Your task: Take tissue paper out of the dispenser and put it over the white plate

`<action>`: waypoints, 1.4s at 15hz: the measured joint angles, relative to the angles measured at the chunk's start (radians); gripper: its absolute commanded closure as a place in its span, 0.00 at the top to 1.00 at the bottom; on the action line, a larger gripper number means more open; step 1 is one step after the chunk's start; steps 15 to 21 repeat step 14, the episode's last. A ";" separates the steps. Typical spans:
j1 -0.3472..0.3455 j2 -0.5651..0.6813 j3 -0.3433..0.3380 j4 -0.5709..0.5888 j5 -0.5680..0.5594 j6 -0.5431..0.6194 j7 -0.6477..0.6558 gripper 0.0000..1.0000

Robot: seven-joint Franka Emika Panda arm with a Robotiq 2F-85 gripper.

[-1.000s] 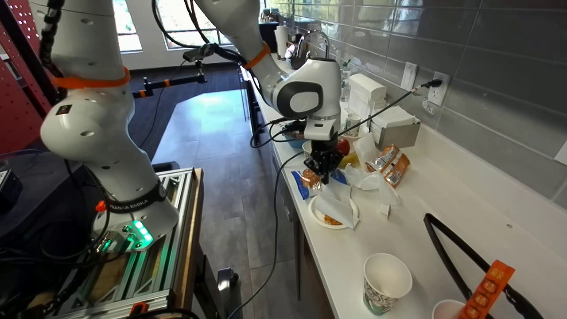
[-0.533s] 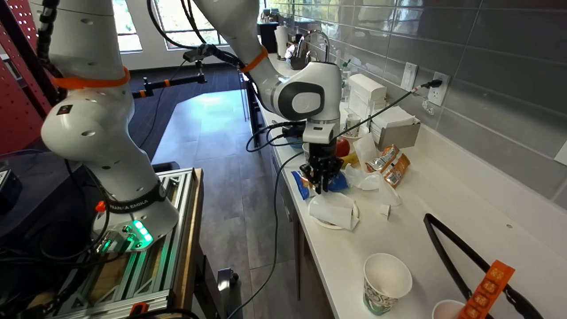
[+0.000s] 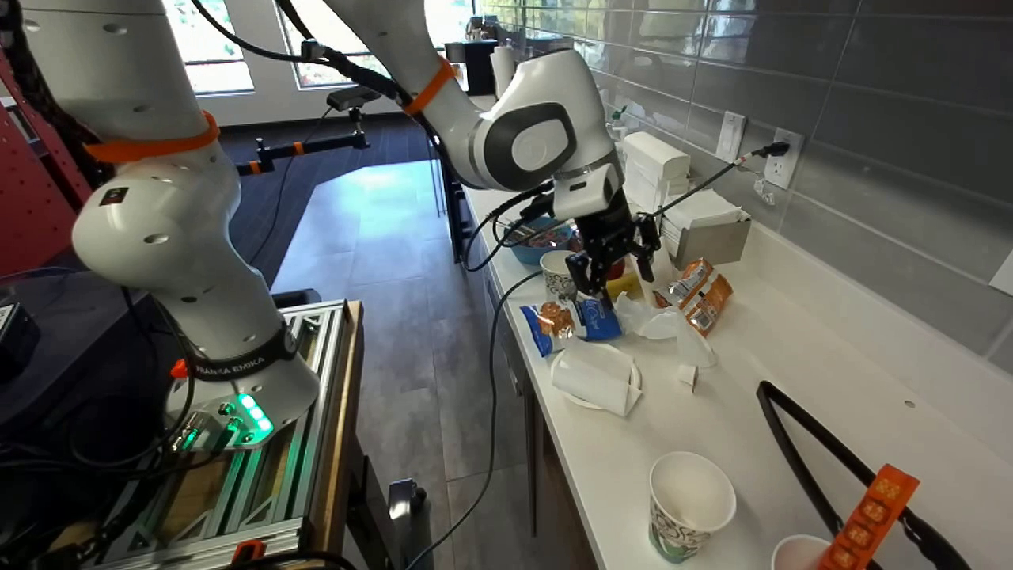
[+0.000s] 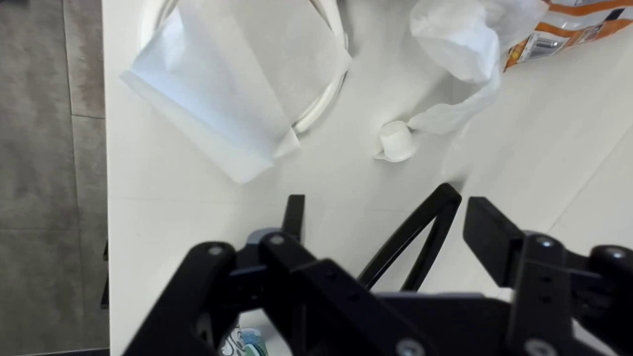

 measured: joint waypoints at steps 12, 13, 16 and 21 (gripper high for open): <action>0.060 -0.436 -0.140 -0.316 0.178 -0.103 -0.886 1.00; 0.080 -0.477 -0.186 -0.308 0.178 -0.121 -0.943 1.00; 0.090 -0.509 -0.213 -0.308 0.178 -0.132 -0.976 1.00; 0.090 -0.509 -0.213 -0.308 0.178 -0.132 -0.976 1.00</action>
